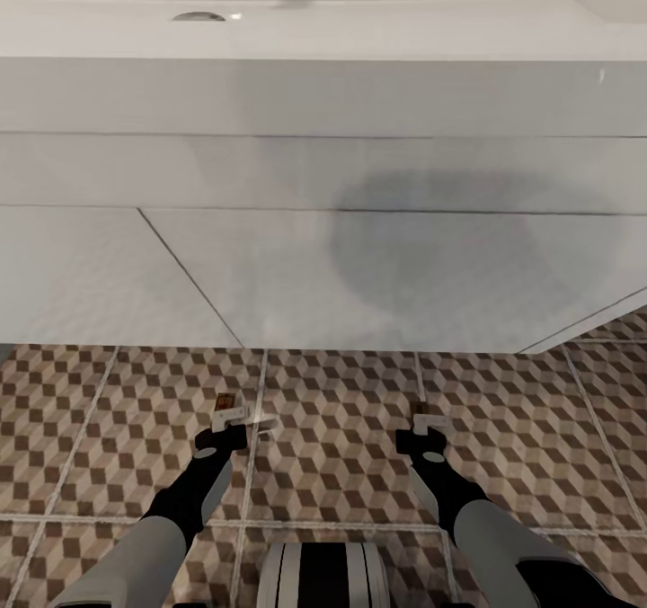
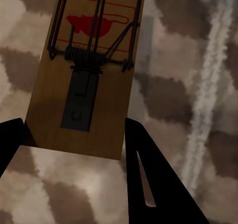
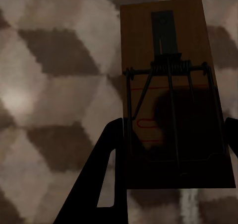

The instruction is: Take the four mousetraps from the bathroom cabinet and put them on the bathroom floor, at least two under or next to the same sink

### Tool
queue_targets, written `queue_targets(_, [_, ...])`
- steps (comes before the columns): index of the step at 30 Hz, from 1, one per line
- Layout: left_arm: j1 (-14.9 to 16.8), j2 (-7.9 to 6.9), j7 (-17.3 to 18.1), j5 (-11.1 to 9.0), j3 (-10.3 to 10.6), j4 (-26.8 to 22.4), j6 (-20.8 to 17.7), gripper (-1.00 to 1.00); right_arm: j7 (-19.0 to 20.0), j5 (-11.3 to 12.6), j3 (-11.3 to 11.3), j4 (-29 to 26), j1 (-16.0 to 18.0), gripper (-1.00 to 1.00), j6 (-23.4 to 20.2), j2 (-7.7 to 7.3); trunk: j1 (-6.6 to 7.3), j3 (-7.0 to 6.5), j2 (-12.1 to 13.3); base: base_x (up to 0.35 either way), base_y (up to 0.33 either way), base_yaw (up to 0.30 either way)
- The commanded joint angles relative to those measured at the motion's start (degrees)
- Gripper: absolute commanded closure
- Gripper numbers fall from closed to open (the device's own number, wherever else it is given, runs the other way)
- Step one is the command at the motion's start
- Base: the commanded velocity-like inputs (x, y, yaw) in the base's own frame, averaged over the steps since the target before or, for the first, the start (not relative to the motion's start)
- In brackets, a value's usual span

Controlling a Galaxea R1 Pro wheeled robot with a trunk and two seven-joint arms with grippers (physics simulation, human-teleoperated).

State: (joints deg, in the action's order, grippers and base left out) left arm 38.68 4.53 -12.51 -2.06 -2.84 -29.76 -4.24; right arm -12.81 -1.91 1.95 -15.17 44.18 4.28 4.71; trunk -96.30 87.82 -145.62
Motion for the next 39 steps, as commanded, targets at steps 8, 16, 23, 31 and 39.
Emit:
queue_targets(8, [0.0, 0.04, -0.1, -0.1, -0.1, -0.1, -0.3, 1.0, -0.1, -0.2, 0.2, 0.1, 0.0, 1.0, 0.7, 0.03, -0.09, 0.92, -0.1, 0.0, 0.0, 0.0])
queue_targets(16, [0.0, 0.04, -0.1, -0.1, -0.1, -0.1, -0.3, 1.0, -0.1, -0.2, 0.2, 0.1, 0.0, 1.0, 0.9, 0.03, -0.15, 1.36, -0.1, 0.0, 0.0, 0.0])
queue_targets(23, [0.0, 0.04, -0.1, 0.0, -0.1, -0.1, -0.3, 1.0, -0.1, -0.2, 0.2, 0.0, 0.0, 1.0, 0.9, 0.03, -0.15, 1.36, -0.1, 0.0, 0.0, 0.0])
queue_targets(31, [0.0, -0.09, -0.4, 0.1, -0.1, 0.0, 0.0, 1.0, -0.1, -0.2, 0.3, -0.1, 0.0, 1.0, 0.9, -0.04, -0.15, 1.36, -0.1, 0.0, 0.0, 0.0])
queue_targets(39, [0.0, -0.08, -0.4, 0.2, -0.1, 0.6, 4.6, 1.0, -0.1, -0.2, 0.3, -0.2, 0.0, 1.0, 2.2, -0.01, -0.15, 1.36, -0.1, 0.0, 0.0, 0.0])
